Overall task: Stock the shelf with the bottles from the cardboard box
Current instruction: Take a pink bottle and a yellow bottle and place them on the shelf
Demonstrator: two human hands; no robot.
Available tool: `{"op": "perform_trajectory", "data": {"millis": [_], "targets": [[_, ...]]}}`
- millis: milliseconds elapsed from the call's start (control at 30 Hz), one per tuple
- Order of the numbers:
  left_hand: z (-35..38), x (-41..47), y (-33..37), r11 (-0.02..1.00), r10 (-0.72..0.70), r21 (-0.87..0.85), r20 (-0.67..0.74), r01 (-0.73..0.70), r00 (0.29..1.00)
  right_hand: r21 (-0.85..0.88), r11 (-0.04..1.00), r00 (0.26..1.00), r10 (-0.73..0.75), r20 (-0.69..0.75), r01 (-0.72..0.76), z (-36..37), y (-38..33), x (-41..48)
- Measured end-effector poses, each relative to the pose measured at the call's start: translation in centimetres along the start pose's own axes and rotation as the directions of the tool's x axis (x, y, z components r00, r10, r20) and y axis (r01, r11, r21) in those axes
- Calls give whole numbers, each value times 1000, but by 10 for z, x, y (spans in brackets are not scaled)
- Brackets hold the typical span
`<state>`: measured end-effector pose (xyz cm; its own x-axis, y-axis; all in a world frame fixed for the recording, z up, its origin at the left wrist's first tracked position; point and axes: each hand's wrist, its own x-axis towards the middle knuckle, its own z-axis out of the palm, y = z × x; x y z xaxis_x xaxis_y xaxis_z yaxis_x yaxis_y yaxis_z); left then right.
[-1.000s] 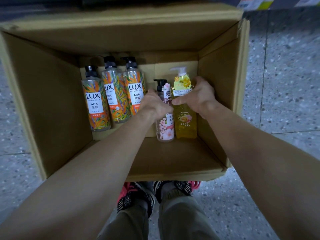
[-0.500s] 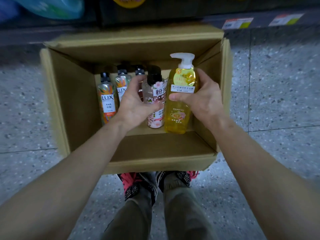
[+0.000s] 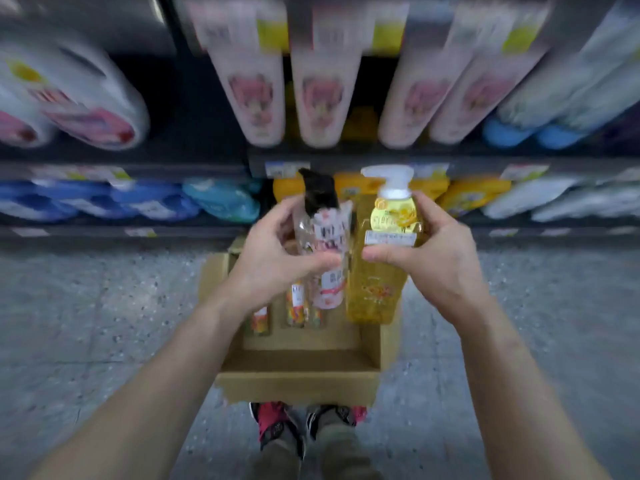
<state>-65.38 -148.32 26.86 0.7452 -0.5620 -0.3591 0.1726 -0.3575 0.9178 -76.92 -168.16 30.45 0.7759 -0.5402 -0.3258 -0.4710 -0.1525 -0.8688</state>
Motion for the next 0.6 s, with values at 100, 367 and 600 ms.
{"op": "perform_trajectory", "data": {"millis": [100, 367, 600], "targets": [[-18, -33, 98, 997, 68, -26, 7, -67, 998, 18, 997, 997, -72, 14, 71, -45, -95, -28], [-54, -144, 338, 952, 305, 1, -8, -305, 952, 69, 944, 946, -320, -45, 323, -146, -310, -128], [-71, -240, 484, 817, 564, 147, 2, -558, 826, 27, 874, 866, -476, -151, 485, -224, -429, -228]]}}
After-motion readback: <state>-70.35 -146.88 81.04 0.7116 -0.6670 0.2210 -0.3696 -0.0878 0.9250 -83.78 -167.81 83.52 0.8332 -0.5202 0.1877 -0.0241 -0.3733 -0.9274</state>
